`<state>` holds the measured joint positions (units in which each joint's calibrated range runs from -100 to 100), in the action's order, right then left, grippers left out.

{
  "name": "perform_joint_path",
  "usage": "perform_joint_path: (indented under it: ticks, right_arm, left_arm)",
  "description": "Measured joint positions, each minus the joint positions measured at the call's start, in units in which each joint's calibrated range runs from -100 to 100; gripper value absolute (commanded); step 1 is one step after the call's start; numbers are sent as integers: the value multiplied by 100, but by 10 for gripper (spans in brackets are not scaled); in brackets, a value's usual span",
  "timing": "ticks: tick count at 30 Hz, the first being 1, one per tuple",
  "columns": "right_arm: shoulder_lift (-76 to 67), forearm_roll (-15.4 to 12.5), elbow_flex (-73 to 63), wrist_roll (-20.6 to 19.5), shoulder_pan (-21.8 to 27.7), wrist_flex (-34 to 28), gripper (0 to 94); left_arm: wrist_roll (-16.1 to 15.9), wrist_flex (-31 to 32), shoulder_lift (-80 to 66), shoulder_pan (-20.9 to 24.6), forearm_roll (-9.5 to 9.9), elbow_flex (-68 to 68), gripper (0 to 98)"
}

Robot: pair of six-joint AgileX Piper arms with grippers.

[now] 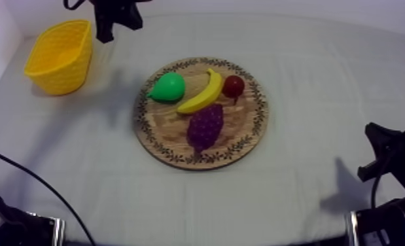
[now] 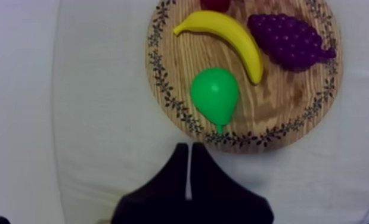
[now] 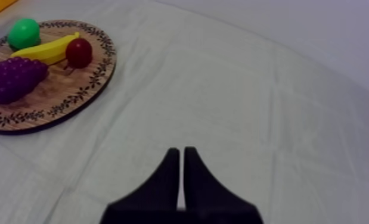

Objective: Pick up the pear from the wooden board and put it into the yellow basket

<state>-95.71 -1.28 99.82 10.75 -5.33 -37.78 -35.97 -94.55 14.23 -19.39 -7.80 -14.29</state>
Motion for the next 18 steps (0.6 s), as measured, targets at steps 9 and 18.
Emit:
perform_joint_path:
  ticks: [9,18]
  right_arm:
    - [0,0,0,-9,0,0,4]
    - [0,0,0,-7,0,0,4]
  left_arm:
    - [433,131,212,1,71,-152,357]
    - [761,193,259,-37,254,6,593]
